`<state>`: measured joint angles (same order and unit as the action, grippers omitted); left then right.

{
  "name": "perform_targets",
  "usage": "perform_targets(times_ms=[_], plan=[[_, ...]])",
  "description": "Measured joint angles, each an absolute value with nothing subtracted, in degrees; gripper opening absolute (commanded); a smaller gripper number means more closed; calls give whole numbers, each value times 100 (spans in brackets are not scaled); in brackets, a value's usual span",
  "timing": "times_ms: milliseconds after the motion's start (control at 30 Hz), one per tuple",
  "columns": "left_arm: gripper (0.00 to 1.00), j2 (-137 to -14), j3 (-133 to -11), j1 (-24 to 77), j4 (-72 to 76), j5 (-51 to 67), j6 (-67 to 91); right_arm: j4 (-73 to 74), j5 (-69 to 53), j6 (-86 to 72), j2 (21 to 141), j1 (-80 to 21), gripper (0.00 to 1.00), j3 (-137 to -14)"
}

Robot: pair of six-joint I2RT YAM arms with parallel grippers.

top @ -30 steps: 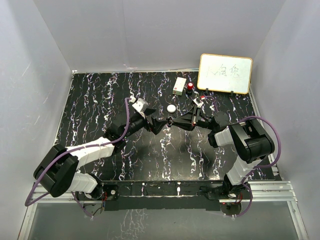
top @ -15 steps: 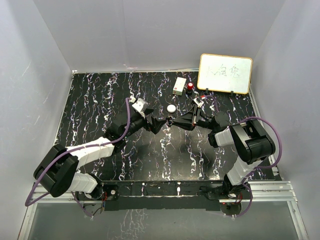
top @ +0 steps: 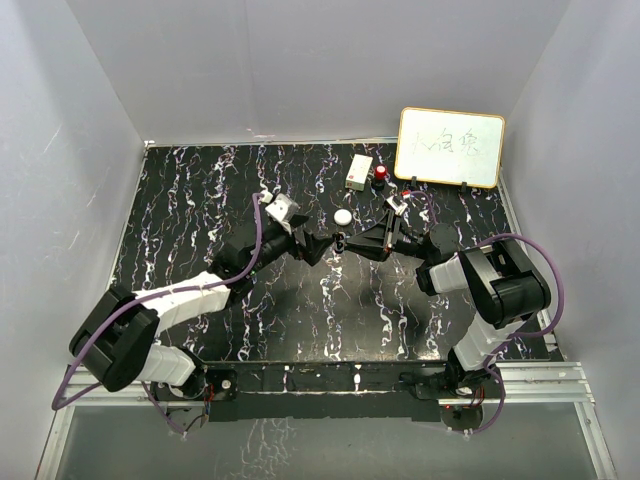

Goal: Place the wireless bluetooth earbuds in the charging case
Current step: Place the earbud in the charging case, then close the charging case.

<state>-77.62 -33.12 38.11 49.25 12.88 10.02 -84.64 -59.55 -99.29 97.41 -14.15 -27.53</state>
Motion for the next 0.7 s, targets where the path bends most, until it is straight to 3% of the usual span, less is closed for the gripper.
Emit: perform_targets(times_ms=[700], plan=[[99,-7787,-3428,3811,4840,969,976,-8464,-5953,-9929,9741,-1415,0,-2729]])
